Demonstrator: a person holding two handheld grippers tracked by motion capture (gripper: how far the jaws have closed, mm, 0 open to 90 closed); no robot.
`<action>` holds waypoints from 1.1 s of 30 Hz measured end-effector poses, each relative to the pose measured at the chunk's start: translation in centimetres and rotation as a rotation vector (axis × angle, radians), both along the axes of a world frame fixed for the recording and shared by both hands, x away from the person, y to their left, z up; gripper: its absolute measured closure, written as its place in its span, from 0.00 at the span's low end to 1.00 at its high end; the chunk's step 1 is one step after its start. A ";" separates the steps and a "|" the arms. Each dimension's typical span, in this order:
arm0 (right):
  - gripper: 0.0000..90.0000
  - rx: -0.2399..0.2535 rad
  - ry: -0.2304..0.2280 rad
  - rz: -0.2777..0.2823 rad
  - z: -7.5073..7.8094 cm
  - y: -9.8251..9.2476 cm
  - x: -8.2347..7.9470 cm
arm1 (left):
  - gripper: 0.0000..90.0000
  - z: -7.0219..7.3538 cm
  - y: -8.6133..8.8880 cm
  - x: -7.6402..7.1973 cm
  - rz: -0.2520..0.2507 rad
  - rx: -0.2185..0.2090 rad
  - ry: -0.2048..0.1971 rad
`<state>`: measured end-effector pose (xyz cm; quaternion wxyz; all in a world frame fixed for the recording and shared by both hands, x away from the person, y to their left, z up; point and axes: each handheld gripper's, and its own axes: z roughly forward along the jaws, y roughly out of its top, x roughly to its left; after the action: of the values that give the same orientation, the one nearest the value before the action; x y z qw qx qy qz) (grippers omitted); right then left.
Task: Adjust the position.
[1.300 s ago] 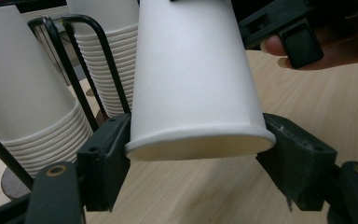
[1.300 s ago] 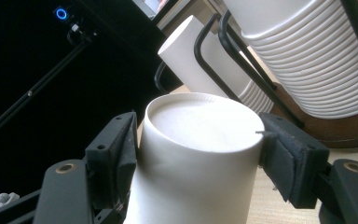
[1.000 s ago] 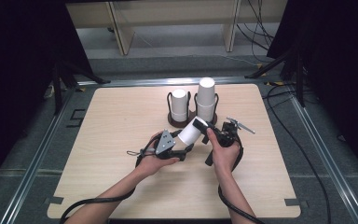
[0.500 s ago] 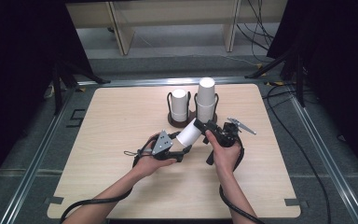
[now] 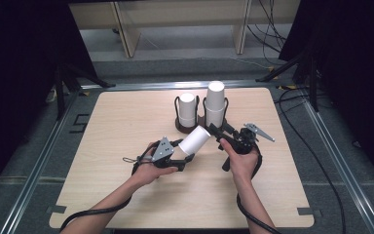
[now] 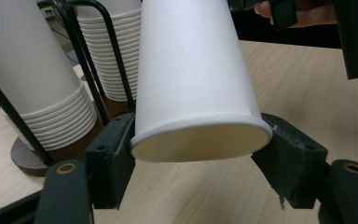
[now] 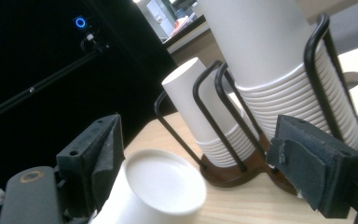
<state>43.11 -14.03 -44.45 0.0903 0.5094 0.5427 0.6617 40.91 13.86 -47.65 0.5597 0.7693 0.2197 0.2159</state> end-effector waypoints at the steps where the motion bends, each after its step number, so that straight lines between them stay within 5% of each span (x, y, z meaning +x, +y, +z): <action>1: 0.20 -0.003 -0.024 0.011 -0.1 -0.2 0.0 | 0.34 0.1 0.3 0.0 0.000 0.003 -0.002; 8: 0.23 -0.043 -0.016 0.027 -0.3 -1.2 -0.3 | 0.35 0.4 1.2 -0.2 -0.016 0.037 -0.005; 19: 0.25 -0.134 -0.069 0.180 -1.1 -1.8 -0.7 | 0.35 1.0 3.1 -0.3 -0.047 0.076 0.014; 26: 0.27 -0.295 -0.052 0.263 -1.5 -1.7 -1.0 | 0.35 1.5 4.4 -0.6 -0.073 0.092 0.021; 30: 0.26 -0.278 -0.047 0.287 -1.4 -1.6 -1.1 | 0.35 1.6 4.6 -0.7 -0.087 0.100 0.023; 31: 0.26 -0.322 -0.076 0.298 -1.4 -1.7 -0.9 | 0.35 1.7 4.7 -0.7 -0.092 0.109 0.023; 33: 0.26 -0.335 -0.083 0.324 -1.4 -1.6 -0.8 | 0.35 1.8 4.8 -0.7 -0.105 0.121 0.020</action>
<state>42.31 -15.60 -45.81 0.0882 0.3659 0.7154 0.5887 40.21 18.71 -45.90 0.5204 0.8143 0.1715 0.1914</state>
